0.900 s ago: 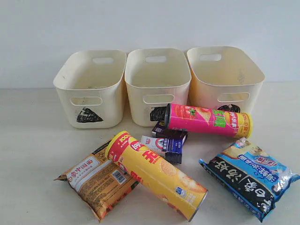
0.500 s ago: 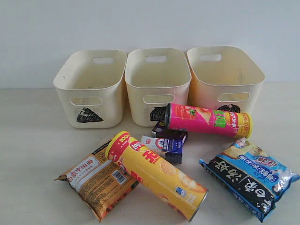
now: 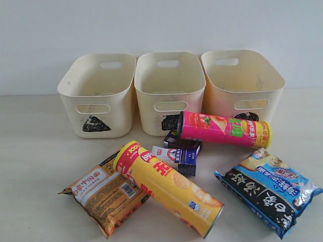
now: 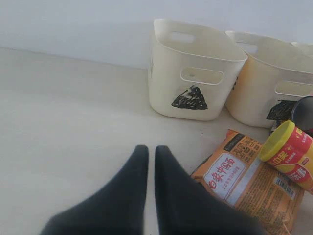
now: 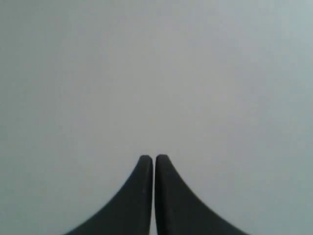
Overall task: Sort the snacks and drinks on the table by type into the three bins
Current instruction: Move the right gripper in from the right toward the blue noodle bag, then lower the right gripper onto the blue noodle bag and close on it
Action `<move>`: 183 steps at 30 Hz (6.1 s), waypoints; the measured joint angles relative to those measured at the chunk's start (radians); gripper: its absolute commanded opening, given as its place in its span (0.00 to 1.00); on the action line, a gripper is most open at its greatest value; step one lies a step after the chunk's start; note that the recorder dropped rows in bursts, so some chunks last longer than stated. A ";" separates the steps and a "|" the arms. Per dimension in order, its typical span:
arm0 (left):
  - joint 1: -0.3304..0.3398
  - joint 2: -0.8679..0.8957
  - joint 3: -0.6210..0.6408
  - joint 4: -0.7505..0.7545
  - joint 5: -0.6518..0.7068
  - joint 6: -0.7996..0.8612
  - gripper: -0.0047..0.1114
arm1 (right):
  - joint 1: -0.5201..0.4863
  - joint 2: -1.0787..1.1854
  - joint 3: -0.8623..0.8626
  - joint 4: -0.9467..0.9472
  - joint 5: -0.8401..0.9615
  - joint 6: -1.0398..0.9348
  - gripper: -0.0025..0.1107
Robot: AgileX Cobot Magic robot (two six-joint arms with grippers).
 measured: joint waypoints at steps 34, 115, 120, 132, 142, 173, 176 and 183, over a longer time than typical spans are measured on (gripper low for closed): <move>0.000 0.000 0.000 0.000 0.002 0.000 0.08 | 0.000 0.866 -0.154 1.121 0.976 -0.481 0.02; 0.000 0.000 0.000 0.000 0.002 0.000 0.08 | -0.447 1.348 0.169 -1.494 -0.046 1.999 0.68; 0.000 0.000 0.000 0.000 0.002 0.000 0.08 | -0.447 1.452 0.134 -1.424 -0.127 1.922 0.68; 0.000 0.000 0.000 0.000 0.002 0.000 0.08 | -0.447 1.576 0.082 -1.390 -0.245 1.808 0.68; 0.000 0.000 0.000 0.000 0.002 0.000 0.08 | -0.447 1.576 0.080 -1.390 -0.245 1.759 0.68; 0.000 0.000 0.000 0.000 0.002 0.000 0.08 | -0.074 1.598 -0.127 -1.313 0.117 1.778 0.01; 0.000 0.000 0.000 0.000 0.002 0.000 0.08 | -0.074 1.593 -0.129 -1.336 0.118 1.777 0.02; 0.000 0.000 0.000 0.000 0.002 0.000 0.08 | -0.069 1.461 -0.108 -1.555 0.264 1.840 0.02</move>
